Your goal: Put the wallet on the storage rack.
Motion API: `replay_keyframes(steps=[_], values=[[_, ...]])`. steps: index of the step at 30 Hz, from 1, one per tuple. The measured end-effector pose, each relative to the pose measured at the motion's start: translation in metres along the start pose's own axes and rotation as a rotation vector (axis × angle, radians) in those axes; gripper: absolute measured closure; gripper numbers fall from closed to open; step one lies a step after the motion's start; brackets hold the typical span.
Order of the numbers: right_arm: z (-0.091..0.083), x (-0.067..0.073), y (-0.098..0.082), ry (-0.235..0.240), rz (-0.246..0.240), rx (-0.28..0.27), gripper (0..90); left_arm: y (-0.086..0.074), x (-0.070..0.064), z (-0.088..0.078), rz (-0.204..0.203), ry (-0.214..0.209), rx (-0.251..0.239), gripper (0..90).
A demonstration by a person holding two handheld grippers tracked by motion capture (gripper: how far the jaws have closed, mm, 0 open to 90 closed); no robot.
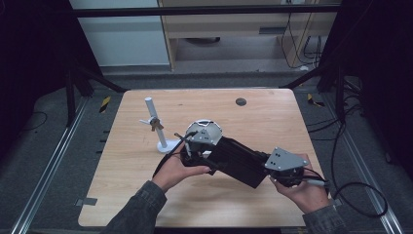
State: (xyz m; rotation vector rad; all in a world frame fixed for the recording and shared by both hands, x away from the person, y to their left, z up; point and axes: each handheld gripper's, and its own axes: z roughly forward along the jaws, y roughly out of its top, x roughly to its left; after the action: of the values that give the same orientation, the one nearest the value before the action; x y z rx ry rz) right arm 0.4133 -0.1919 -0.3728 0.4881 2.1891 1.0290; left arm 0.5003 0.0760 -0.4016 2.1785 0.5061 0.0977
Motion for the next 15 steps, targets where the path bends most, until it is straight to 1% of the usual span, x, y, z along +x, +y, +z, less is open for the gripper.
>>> replay_keyframes(steps=[3, 4, 5, 6, 7, 8, 9, 10, 11, 12, 13, 14, 15], values=[[-0.001, 0.001, 0.001, 0.007, -0.008, -0.016, 84.2, 0.003, -0.001, 0.001, 0.011, -0.018, 0.005, 24.1], [-0.001, 0.001, 0.002, 0.009, -0.010, -0.023, 84.2, 0.004, -0.001, 0.001, 0.010, -0.034, 0.005, 26.1], [-0.001, 0.001, 0.002, 0.011, -0.013, -0.032, 84.2, 0.005, -0.002, 0.001, 0.011, -0.057, 0.009, 34.6], [-0.001, 0.002, 0.002, 0.012, -0.014, -0.032, 84.1, 0.006, -0.002, 0.001, 0.017, -0.057, 0.017, 40.1], [-0.001, 0.002, 0.002, 0.012, -0.014, -0.032, 84.1, 0.006, -0.002, 0.001, 0.017, -0.057, 0.017, 51.2], [-0.001, 0.002, 0.002, 0.016, -0.017, -0.030, 84.1, 0.006, -0.003, 0.000, 0.022, -0.062, 0.021, 51.2], [0.001, 0.002, 0.001, 0.024, -0.025, -0.022, 83.8, 0.007, -0.003, -0.002, 0.022, -0.062, 0.021, 63.2], [0.001, 0.002, 0.001, 0.024, -0.025, -0.022, 83.8, 0.007, -0.003, -0.004, 0.006, -0.077, 0.022, 63.2], [0.003, 0.003, -0.001, 0.026, -0.030, -0.018, 82.3, 0.008, -0.004, -0.006, -0.004, -0.087, 0.015, 75.0], [0.004, 0.003, -0.003, 0.022, -0.030, -0.012, 80.4, 0.010, -0.004, -0.012, -0.020, -0.079, -0.007, 78.5], [0.005, 0.003, -0.005, 0.019, -0.027, -0.007, 78.5, 0.012, -0.006, -0.015, -0.021, -0.071, -0.003, 78.8], [0.005, 0.003, -0.005, 0.019, -0.027, -0.007, 78.5, 0.012, -0.006, -0.015, -0.021, -0.071, -0.003, 79.1], [0.007, 0.004, -0.008, 0.024, -0.014, -0.007, 77.2, 0.014, -0.007, -0.017, -0.007, -0.054, 0.006, 79.2]])
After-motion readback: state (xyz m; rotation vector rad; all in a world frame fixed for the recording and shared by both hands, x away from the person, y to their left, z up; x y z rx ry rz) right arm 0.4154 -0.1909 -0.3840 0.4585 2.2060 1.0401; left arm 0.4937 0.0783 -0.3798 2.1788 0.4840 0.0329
